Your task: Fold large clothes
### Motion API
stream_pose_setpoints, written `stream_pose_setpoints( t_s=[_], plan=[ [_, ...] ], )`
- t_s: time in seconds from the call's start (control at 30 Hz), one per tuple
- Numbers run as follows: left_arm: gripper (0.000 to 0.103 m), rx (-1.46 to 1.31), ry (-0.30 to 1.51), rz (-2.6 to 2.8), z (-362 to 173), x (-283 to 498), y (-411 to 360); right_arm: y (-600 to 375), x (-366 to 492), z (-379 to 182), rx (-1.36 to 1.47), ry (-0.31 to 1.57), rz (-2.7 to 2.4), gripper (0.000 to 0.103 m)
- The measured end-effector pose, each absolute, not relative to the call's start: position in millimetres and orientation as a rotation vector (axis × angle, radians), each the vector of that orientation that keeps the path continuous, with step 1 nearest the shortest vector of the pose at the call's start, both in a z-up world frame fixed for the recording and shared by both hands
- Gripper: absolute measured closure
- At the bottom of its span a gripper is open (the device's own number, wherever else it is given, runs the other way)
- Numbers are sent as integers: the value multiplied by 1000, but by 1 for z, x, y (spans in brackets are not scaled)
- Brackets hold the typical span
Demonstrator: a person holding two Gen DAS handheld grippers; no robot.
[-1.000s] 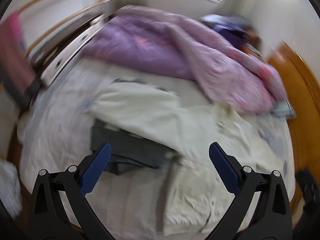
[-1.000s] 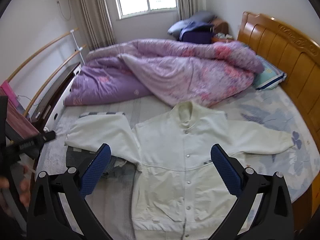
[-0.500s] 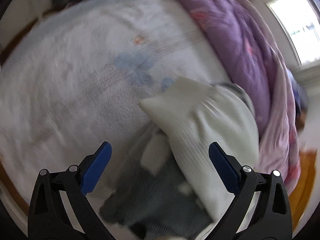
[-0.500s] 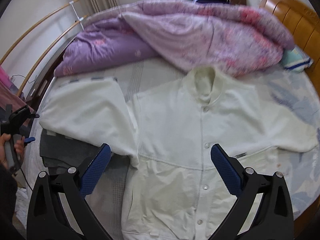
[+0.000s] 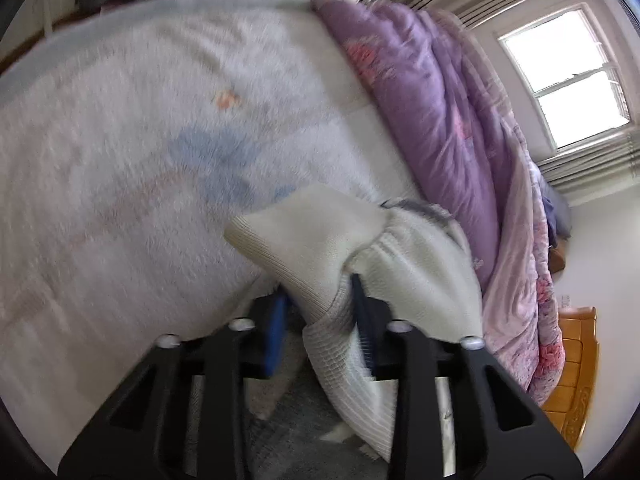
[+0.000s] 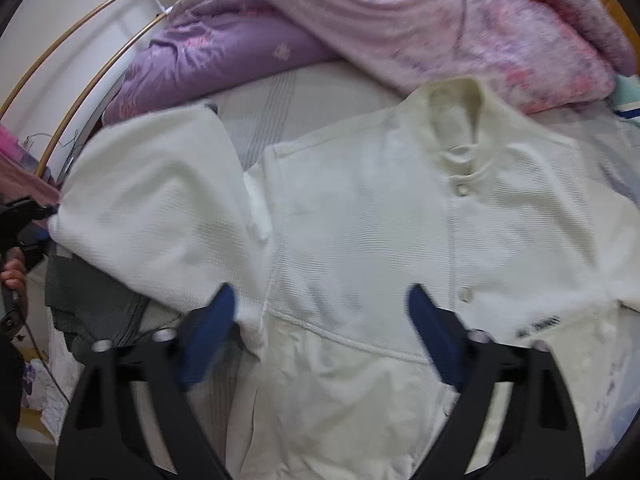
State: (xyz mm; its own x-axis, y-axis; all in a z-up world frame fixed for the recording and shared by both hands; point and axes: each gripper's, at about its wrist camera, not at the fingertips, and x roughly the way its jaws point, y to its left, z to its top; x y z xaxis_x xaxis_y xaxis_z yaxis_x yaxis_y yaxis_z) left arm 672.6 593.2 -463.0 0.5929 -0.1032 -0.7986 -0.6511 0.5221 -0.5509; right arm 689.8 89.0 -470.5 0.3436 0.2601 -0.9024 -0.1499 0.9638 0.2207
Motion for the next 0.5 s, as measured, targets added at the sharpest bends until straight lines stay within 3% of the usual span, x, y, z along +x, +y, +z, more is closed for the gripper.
stream_pose_setpoints(
  t_s=[0.03,0.13,0.2,0.33,0.5],
  plan=[
    [83,-986,866,388,-454,668,590,94,696,-481,93,1204,281,51],
    [89,-972,790,375,-429,656,579,109,712,-516,91,1275,361,78],
    [90,-940,737,368,-404,646,566,117,719,-537,116,1314,407,90],
    [90,-857,638,332,-355,631,536,142,722,-577,175,1406,508,99],
    [91,-711,589,243,-295,626,469,160,721,-604,142,1477,510,101]
  ],
)
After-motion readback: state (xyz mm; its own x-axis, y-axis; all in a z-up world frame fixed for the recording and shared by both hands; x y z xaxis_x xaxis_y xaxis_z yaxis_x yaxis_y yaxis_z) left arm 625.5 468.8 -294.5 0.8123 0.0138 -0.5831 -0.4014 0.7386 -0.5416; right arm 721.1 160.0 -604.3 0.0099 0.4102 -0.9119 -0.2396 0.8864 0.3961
